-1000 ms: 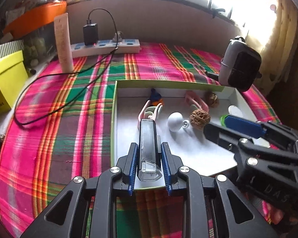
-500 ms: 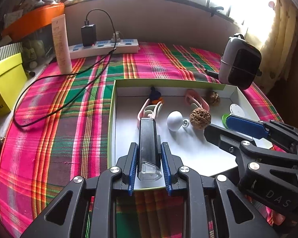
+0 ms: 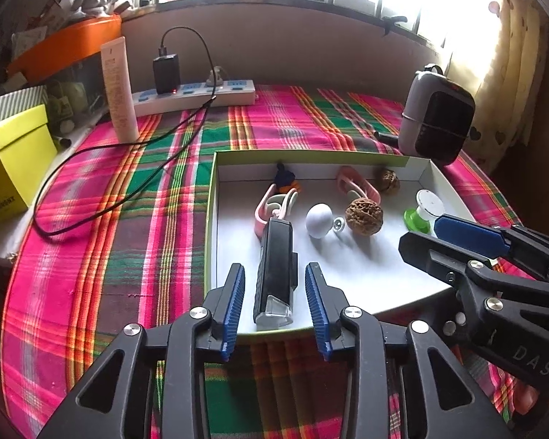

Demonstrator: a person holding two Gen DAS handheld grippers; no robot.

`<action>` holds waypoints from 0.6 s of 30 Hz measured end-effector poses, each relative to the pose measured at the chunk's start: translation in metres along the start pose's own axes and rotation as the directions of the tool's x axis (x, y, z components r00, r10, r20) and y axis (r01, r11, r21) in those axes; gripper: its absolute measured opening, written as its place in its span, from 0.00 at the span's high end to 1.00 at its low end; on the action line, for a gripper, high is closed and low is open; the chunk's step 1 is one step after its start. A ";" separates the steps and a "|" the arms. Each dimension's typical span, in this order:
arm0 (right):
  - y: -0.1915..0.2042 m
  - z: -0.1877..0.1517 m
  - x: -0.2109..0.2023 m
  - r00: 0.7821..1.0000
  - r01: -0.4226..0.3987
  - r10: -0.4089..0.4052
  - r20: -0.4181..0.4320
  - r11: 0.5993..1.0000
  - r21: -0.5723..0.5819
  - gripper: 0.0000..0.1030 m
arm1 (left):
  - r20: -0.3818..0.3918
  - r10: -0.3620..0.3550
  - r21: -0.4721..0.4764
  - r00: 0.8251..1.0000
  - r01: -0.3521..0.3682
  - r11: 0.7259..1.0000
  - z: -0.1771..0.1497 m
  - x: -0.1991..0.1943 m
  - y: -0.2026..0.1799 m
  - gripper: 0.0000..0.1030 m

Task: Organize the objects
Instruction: 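Lower the black object into the tray and open the left gripper, then withdraw both open grippers from the tray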

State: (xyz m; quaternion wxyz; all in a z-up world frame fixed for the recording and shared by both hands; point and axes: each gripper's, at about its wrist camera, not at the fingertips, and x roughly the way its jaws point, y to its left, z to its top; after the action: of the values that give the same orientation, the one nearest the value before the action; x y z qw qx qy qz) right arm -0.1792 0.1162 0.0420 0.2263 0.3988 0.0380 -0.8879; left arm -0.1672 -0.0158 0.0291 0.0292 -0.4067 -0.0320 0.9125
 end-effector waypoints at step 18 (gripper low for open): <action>-0.007 -0.026 -0.028 0.999 0.014 -0.014 0.031 1.000 0.028 0.57 | 0.050 -0.008 0.019 0.999 0.007 1.000 -0.014 -0.037 -0.011 0.64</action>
State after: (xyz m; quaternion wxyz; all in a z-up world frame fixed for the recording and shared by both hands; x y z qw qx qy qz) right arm -0.1481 0.1395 0.0432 0.2151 0.3877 0.0248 -0.8960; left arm -0.1315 -0.0076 0.0481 0.0355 -0.3831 -0.0256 0.9227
